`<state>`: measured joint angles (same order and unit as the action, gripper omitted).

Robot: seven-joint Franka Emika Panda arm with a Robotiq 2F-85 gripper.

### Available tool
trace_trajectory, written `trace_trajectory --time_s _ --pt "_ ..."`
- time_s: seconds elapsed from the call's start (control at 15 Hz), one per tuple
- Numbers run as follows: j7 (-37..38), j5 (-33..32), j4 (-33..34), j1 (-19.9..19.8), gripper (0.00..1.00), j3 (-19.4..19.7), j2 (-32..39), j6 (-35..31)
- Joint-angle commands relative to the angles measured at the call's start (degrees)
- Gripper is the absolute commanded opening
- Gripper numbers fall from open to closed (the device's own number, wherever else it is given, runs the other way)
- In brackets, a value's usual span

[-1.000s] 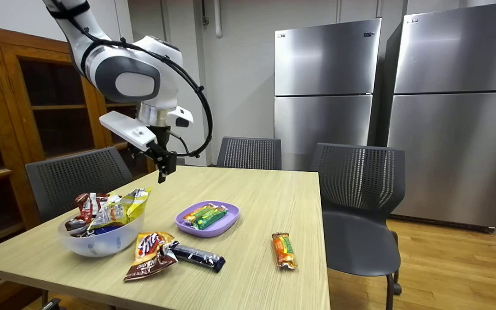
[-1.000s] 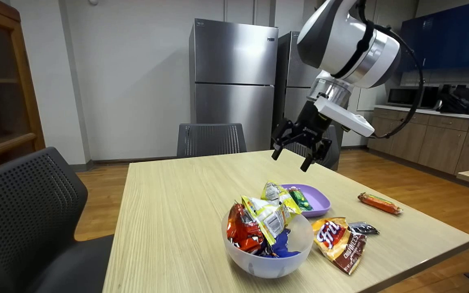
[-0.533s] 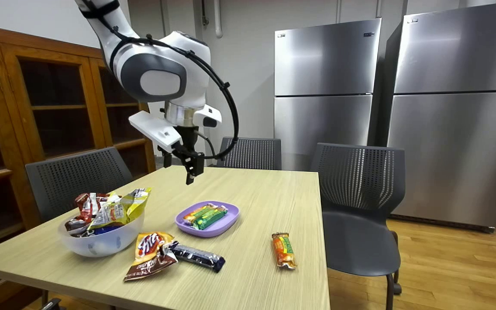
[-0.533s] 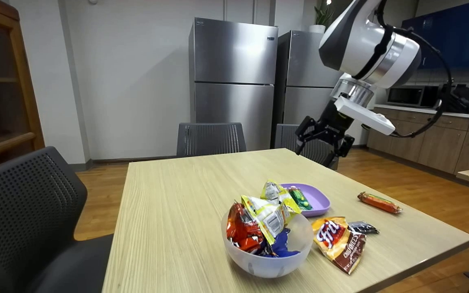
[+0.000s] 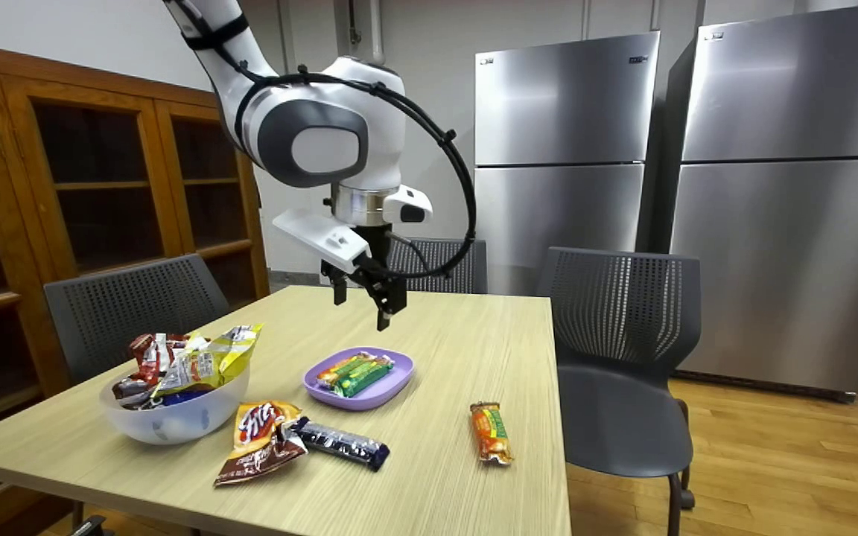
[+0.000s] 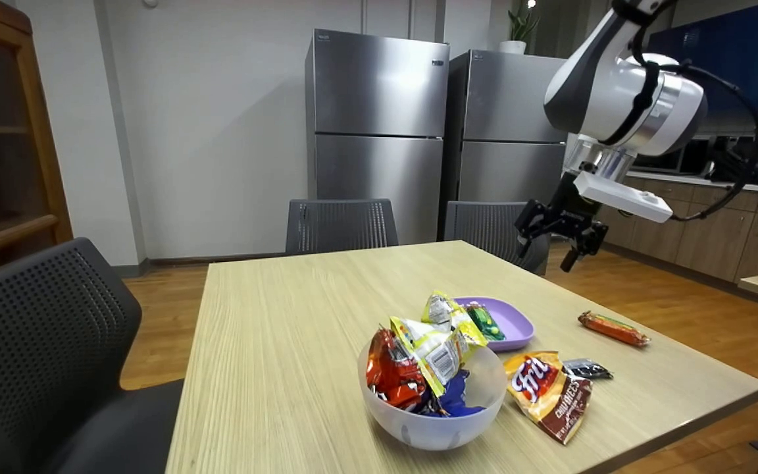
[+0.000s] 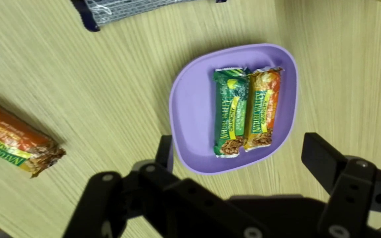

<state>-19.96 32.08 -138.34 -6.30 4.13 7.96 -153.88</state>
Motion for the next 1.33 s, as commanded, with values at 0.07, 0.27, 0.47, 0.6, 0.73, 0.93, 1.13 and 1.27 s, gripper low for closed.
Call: trace_trajectory --time_s 0.07,0.27,0.47,0.6,0.73,0.93,1.13,1.27 --pt "-1.42 -6.91 3.44 -3.15 1.00 0.57 4.47 0.65" --pt "-0.80 -15.52 4.70 -4.16 1.00 2.07 7.62 -1.47" --pt "-1.10 -22.48 6.16 -5.50 1.00 3.11 10.17 -2.22" --pt "-2.08 -24.56 7.66 -7.17 1.00 2.90 12.15 -1.85" --pt "-2.20 -27.45 9.22 -8.25 1.00 3.43 14.07 -1.43" --pt "-2.63 -31.05 11.73 -10.02 1.00 4.14 16.75 -0.78" --pt "-0.90 -33.13 14.40 -11.13 1.00 5.21 19.94 -1.20" --pt "-0.42 -32.65 12.32 -11.45 1.00 4.49 18.55 -1.75"
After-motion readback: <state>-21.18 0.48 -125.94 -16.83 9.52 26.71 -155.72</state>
